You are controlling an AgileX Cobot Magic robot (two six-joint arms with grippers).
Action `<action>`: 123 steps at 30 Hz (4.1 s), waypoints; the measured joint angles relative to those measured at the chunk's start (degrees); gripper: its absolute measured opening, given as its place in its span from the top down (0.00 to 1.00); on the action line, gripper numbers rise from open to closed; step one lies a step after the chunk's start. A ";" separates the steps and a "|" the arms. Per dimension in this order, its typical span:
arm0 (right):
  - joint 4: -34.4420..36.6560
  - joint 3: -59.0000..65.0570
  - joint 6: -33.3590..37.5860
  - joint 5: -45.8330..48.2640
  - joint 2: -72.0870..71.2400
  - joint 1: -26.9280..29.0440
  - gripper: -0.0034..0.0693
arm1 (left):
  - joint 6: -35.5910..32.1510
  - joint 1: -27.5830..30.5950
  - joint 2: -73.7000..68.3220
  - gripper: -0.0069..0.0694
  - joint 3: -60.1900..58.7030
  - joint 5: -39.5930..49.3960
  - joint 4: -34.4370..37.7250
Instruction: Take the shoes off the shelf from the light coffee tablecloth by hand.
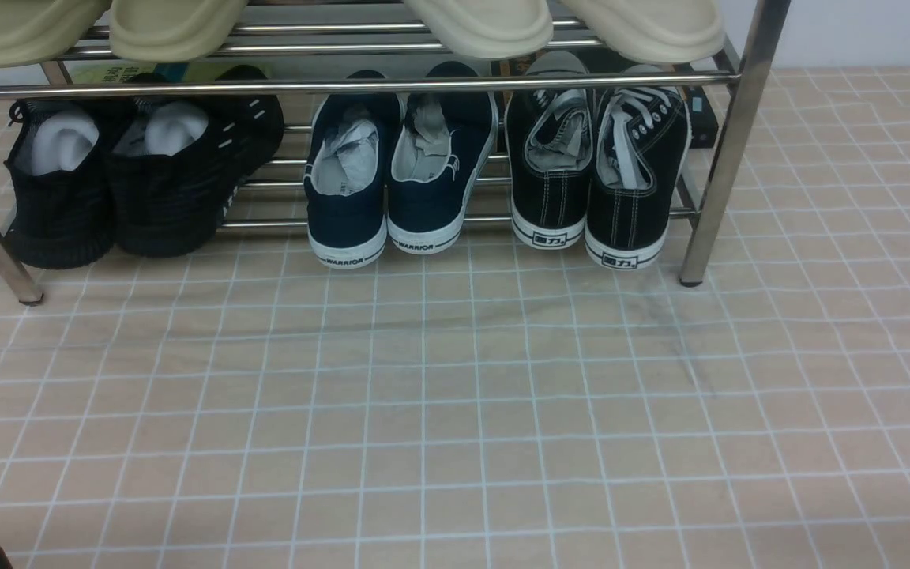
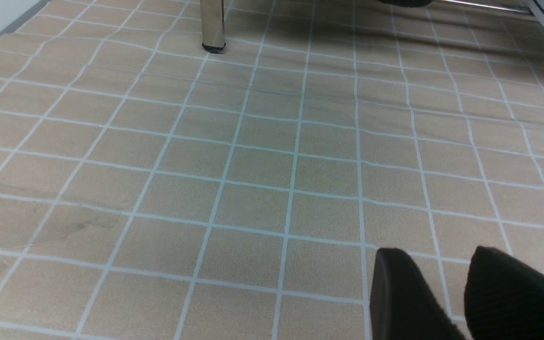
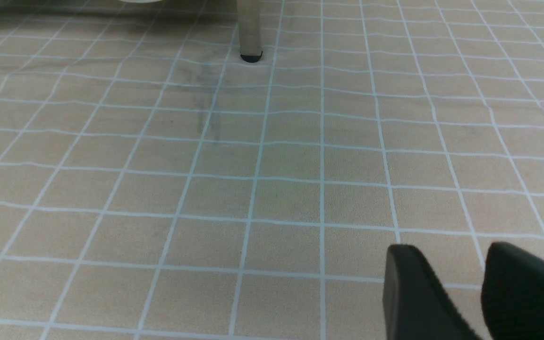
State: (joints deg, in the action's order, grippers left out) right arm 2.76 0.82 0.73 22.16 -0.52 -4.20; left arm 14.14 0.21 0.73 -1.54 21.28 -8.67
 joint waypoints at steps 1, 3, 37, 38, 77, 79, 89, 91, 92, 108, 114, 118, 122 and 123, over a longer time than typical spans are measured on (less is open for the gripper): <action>0.00 0.00 0.00 0.00 0.00 0.00 0.62 | 0.00 0.00 0.00 0.59 0.00 0.00 0.00; 0.00 0.00 0.00 0.00 0.00 0.00 0.62 | 0.00 0.00 0.00 0.59 0.00 0.00 0.00; 23.53 0.62 -14.33 -4.52 0.00 0.00 0.62 | 0.00 0.00 0.00 0.59 0.00 0.00 0.00; 27.58 0.62 -16.37 -6.13 0.00 0.00 0.62 | 0.00 0.00 0.00 0.59 0.00 0.00 0.00; 32.47 -53.61 17.65 30.72 74.80 -12.77 0.93 | 0.00 0.00 0.00 0.59 0.00 0.00 -0.05; 30.73 -59.20 15.61 30.13 79.87 -16.87 0.92 | 0.00 0.00 0.00 0.59 0.00 0.00 -0.05; 13.60 -88.39 -1.97 29.79 99.44 -24.01 0.66 | 0.00 0.00 0.00 0.59 0.00 0.00 -0.05; 11.75 -93.22 -4.92 29.87 102.69 -24.06 0.58 | 0.00 0.00 0.00 0.59 0.00 0.00 -0.05; 10.73 -96.62 -6.41 29.82 105.00 -24.06 0.52 | 0.00 0.00 0.00 0.59 0.00 0.00 -0.05; 7.80 -112.78 -6.05 23.90 118.73 -24.06 0.28 | 0.00 0.00 0.00 0.59 0.00 0.00 -0.05; 5.24 -113.01 -5.12 22.50 121.03 -24.06 0.28 | 0.00 0.00 0.00 0.59 0.00 0.00 -0.05; 2.90 -113.14 -4.76 21.38 123.32 -24.06 0.28 | 0.00 0.00 0.00 0.59 0.00 0.00 -0.05; 1.88 -113.25 -4.52 20.77 124.30 -24.06 0.36 | 0.00 0.00 0.00 0.59 0.00 0.00 -0.05; 1.53 -113.31 -4.48 20.64 124.43 -24.06 0.40 | 0.00 0.00 0.00 0.59 0.00 0.00 -0.05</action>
State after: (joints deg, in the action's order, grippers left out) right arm 4.29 -112.49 -3.74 42.81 123.91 -28.26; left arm 14.14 0.21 0.73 -1.54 21.28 -8.71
